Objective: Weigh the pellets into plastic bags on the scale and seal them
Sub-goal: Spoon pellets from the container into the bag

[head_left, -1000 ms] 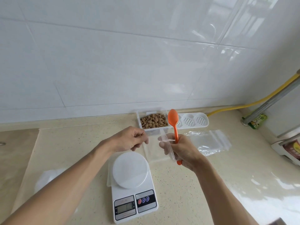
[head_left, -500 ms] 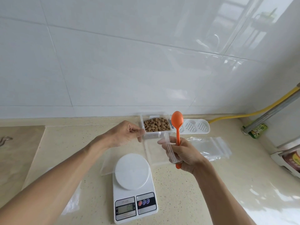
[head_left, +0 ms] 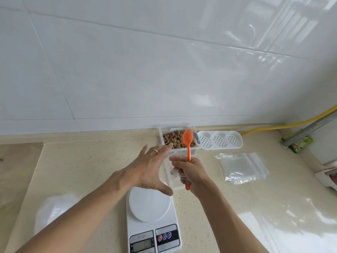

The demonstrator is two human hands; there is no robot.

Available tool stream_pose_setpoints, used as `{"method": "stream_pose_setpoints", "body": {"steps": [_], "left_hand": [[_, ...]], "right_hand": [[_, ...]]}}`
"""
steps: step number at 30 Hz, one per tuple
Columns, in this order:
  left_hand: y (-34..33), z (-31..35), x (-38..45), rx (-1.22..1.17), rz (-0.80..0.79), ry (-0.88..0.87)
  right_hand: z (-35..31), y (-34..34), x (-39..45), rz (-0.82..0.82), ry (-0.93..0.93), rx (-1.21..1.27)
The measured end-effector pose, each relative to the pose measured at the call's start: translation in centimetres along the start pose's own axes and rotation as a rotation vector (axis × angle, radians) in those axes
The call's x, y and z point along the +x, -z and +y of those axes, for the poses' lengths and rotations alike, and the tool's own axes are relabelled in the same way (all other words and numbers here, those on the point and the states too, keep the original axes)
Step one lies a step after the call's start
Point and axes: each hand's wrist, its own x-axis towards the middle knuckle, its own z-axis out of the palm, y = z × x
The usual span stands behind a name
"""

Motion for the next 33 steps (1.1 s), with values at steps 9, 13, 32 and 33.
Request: {"method": "stream_pose_setpoints", "body": {"steps": [9,13,32,33], "left_hand": [[-0.8,-2.6,2.0,-0.246,0.275,0.056],[-1.1,-3.8,3.0,-0.227,0.300,0.115],[-1.3,-6.2,7.9,-0.186,0.329,0.187],[-1.4,-6.3,8.0,-0.178,0.337,0.187]], "right_hand": [[0.2,1.8,3.8,0.099,0.000,-0.193],[-0.8,3.6,6.3,0.230,0.034,-0.379],[-3.6,8.8,11.4,0.639,0.395,-0.322],[-3.6,8.9,11.4,0.641,0.389,-0.357]]}}
